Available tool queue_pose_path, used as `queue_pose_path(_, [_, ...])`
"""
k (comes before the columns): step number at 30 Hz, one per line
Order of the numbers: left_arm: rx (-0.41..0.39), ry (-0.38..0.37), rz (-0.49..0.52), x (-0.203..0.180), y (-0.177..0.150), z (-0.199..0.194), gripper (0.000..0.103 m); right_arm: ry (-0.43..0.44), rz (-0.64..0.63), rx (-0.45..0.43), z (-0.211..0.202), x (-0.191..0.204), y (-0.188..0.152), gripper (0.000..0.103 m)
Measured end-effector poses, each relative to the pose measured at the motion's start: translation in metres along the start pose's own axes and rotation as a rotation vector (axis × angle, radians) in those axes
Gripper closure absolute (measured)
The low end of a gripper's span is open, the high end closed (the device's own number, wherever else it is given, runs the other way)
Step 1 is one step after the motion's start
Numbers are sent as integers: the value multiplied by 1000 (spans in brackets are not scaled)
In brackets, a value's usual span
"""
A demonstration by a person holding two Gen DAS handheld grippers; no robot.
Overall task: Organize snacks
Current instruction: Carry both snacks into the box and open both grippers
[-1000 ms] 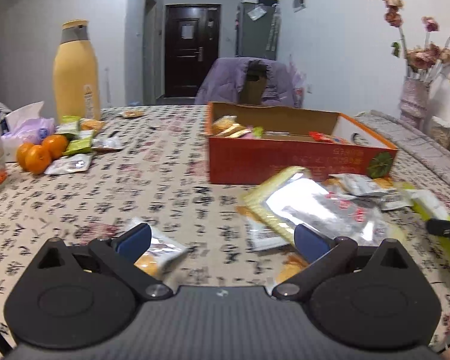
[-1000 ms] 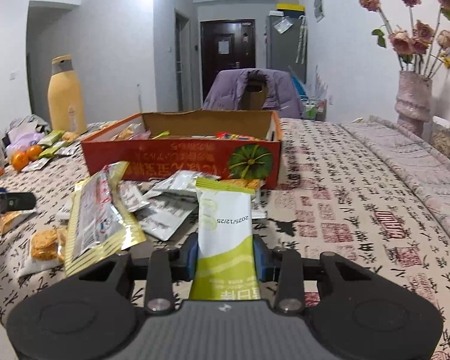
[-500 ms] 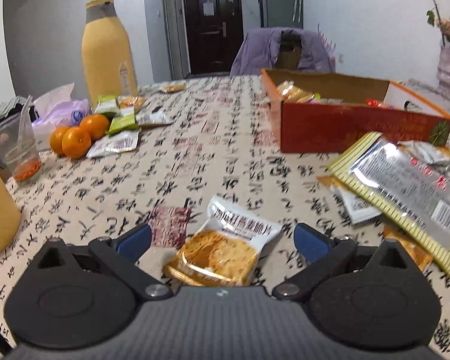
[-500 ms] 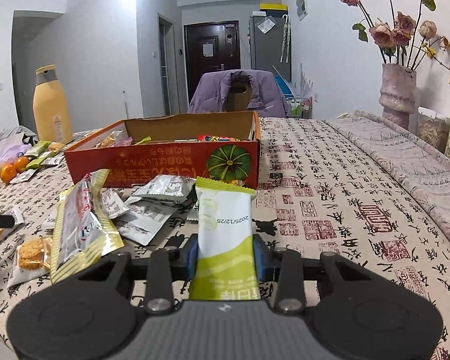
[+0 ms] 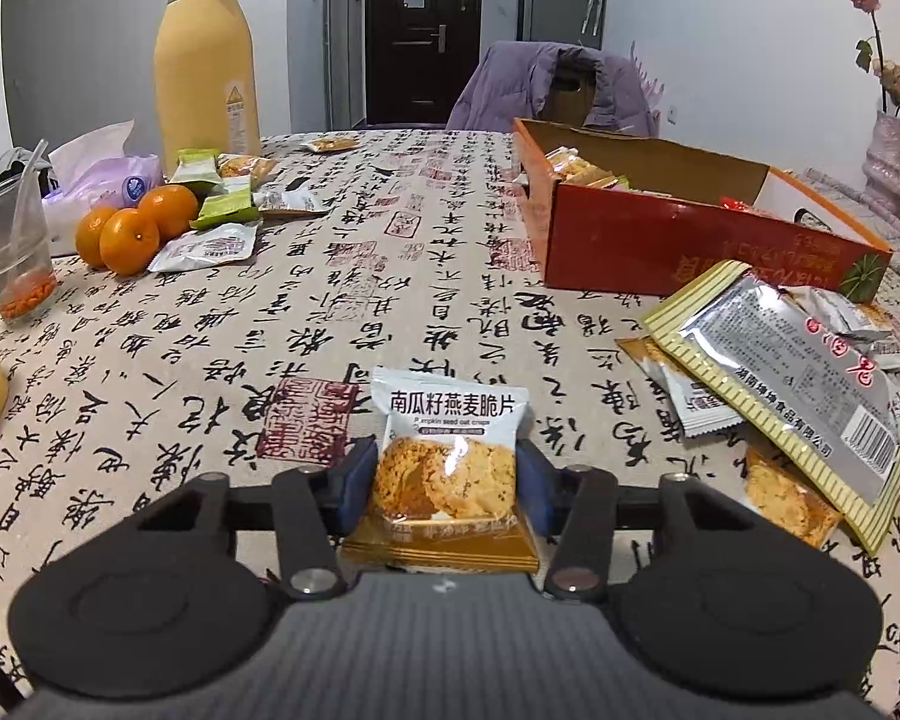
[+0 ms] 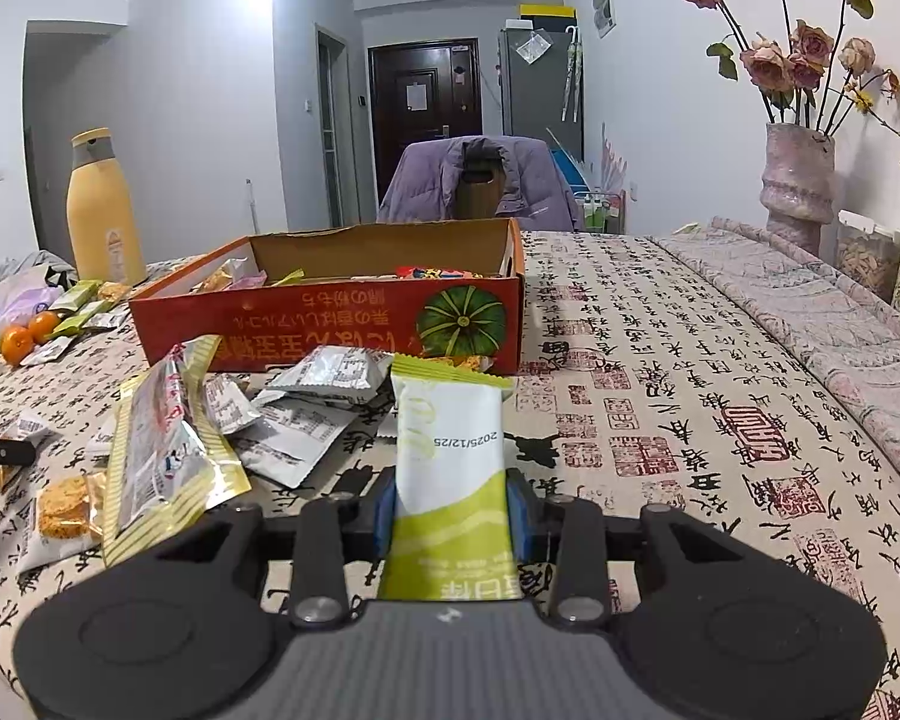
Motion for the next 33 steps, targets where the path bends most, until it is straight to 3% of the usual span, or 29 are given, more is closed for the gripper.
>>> queue_pose_path(16, [-74,-12,21,-15,14,-13,58,-10,4,-28,-4,-4,8,68])
queue_pose_path(24, [-145,-52,41,-36,47,-13,58,-7,-13,-88,4,1,34,68])
queue_pose_path(33, [-231,-96,100,-74,101,-1,58,8,-53,-180,24,17,86,68])
Point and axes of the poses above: each gripper's, at about its wrist camera, not at the fingertips, and z roughly the way its jaws point, x to its left, y to its top, the point moved 1 cm from there along z, roughly the way its jaws point, and after that the axes turned 9 degrees about -y, right-handed, at the moved point
